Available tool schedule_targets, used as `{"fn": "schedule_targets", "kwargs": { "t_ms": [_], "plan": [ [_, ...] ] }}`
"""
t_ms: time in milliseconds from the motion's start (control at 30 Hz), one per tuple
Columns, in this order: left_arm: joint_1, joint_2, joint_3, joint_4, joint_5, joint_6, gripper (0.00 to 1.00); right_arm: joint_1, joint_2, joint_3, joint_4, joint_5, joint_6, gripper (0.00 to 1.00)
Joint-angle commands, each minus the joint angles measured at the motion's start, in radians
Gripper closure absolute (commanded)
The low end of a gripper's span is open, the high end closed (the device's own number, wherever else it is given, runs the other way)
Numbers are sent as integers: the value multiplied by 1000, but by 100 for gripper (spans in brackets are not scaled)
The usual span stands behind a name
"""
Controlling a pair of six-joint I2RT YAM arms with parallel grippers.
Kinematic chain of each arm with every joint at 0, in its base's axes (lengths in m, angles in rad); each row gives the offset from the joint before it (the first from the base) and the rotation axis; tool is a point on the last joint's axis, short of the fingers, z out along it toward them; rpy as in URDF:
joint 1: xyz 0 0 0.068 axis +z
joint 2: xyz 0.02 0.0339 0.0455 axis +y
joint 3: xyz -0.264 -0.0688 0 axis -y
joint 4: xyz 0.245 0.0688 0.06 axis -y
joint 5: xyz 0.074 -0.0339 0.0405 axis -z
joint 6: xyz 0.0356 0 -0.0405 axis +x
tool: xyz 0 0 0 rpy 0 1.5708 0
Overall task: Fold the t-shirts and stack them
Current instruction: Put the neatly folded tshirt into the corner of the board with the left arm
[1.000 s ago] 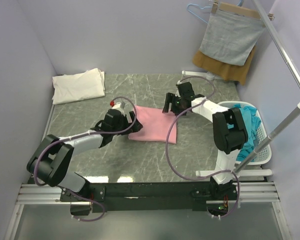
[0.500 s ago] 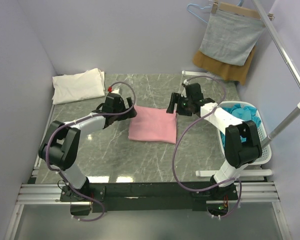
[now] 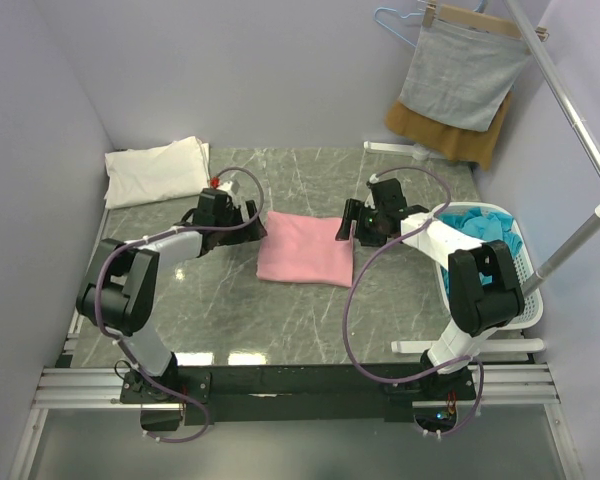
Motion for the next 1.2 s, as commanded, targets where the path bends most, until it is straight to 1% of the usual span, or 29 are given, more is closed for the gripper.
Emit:
{"fn": "schedule_targets", "kwargs": {
  "t_ms": [0, 200, 333, 433, 500, 567, 600, 667, 700, 767, 800, 833, 900, 1000, 1033, 1100, 1133, 1167],
  "plan": [
    [2, 57, -13, 70, 158, 22, 6, -10, -37, -8, 7, 0, 27, 16],
    [0, 100, -39, 117, 282, 25, 10, -11, -4, -22, 4, -8, 26, 16],
    [-6, 141, -56, 178, 417, 11, 15, -14, 30, -26, 6, -8, 32, 16],
    [-55, 178, -39, 178, 444, -16, 19, -16, 56, -19, -10, 3, 50, 16],
    [-85, 193, -37, 201, 436, -30, 20, -19, 55, -39, 15, 5, 67, 16],
    [-118, 233, -28, 247, 460, -71, 24, -20, 67, -42, 13, 11, 72, 16],
    [-127, 250, -22, 261, 467, -87, 27, -20, 87, -39, 12, 0, 72, 16],
    [-148, 293, 10, 276, 468, -116, 36, -20, 107, -39, 18, -23, 70, 16],
    [-151, 303, 21, 284, 467, -123, 49, -20, 130, -42, 39, -55, 72, 16],
    [-153, 322, 50, 295, 464, -143, 67, -20, 157, -34, 45, -86, 69, 16],
    [-151, 324, 66, 276, 442, -142, 87, -20, 179, -31, 55, -101, 70, 17],
    [-150, 325, 102, 258, 428, -131, 98, -20, 182, -29, 58, -116, 69, 17],
    [-141, 320, 150, 206, 378, -110, 99, -20, 177, -34, 73, -120, 69, 17],
    [-95, 284, 246, 112, 312, -68, 99, -20, 159, -25, 67, -107, 60, 17],
    [-54, 270, 315, 47, 284, -43, 99, -20, 153, -22, 64, -104, 55, 17],
    [-10, 256, 395, -26, 255, -13, 99, -20, 138, -16, 58, -106, 47, 17],
    [9, 245, 481, -66, 223, 28, 99, -20, 134, -13, 58, -106, 46, 17],
    [48, 245, 524, -139, 214, 50, 99, -20, 131, -11, 53, -110, 43, 17]
  ]
}}
